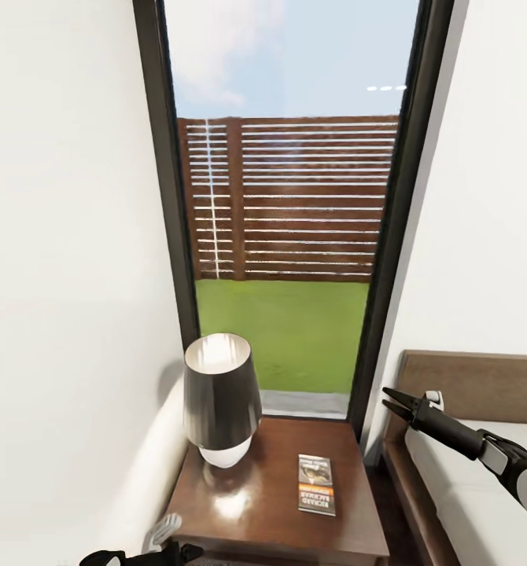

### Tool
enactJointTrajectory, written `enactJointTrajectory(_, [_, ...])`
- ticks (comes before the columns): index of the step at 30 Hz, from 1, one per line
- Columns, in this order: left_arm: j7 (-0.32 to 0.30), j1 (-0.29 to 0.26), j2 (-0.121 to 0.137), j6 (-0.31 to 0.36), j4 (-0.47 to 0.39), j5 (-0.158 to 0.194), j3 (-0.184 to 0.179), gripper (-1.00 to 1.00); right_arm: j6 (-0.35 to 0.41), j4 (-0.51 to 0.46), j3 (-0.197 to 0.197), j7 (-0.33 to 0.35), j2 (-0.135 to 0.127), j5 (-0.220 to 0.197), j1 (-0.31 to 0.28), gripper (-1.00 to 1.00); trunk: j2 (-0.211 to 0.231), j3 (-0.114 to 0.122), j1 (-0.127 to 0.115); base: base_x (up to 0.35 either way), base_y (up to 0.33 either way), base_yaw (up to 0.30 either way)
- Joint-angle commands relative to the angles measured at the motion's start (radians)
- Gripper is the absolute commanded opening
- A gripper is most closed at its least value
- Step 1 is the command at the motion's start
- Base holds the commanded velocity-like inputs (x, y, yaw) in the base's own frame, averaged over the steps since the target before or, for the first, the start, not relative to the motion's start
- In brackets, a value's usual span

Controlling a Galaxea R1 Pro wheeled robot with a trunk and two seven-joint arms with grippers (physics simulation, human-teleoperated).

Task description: In the bedroom, move the book from the bed onto either nightstand, and place the two sandals side by side next to the bed.

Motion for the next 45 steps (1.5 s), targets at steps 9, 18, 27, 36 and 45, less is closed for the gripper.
enactJointTrajectory(9, [0.0,-0.001,-0.001,0.005,0.0,0.006,-0.003,1.0,0.011,0.0,0.008,0.003,0.0,-0.013,-0.001,1.0,-0.001,-0.001,0.0,0.0,0.0,0.051])
enactJointTrajectory(18, [-0.001,-0.001,-0.001,0.005,0.0,0.006,-0.003,1.0,0.011,0.0,0.009,0.003,0.0,-0.018,-0.001,1.0,-0.001,-0.002,0.0,0.0,0.0,0.005])
enactJointTrajectory(27, [0.0,-0.001,-0.003,0.005,0.0,0.006,-0.003,1.0,0.016,0.0,0.008,0.0,0.0,-0.012,-0.001,1.0,-0.001,-0.002,0.0,0.0,0.0,0.0])
enactJointTrajectory(36, [0.0,-0.001,-0.009,0.004,0.0,0.004,-0.003,1.0,0.017,0.04,0.01,-0.042,0.009,-0.006,-0.001,1.0,-0.001,-0.002,0.0,0.0,0.0,0.0])
enactJointTrajectory(45, [0.001,-0.001,-0.012,0.003,0.0,0.002,-0.003,1.0,0.014,0.077,0.006,-0.056,0.022,-0.012,-0.001,1.0,-0.001,-0.002,0.0,0.0,0.0,0.0])
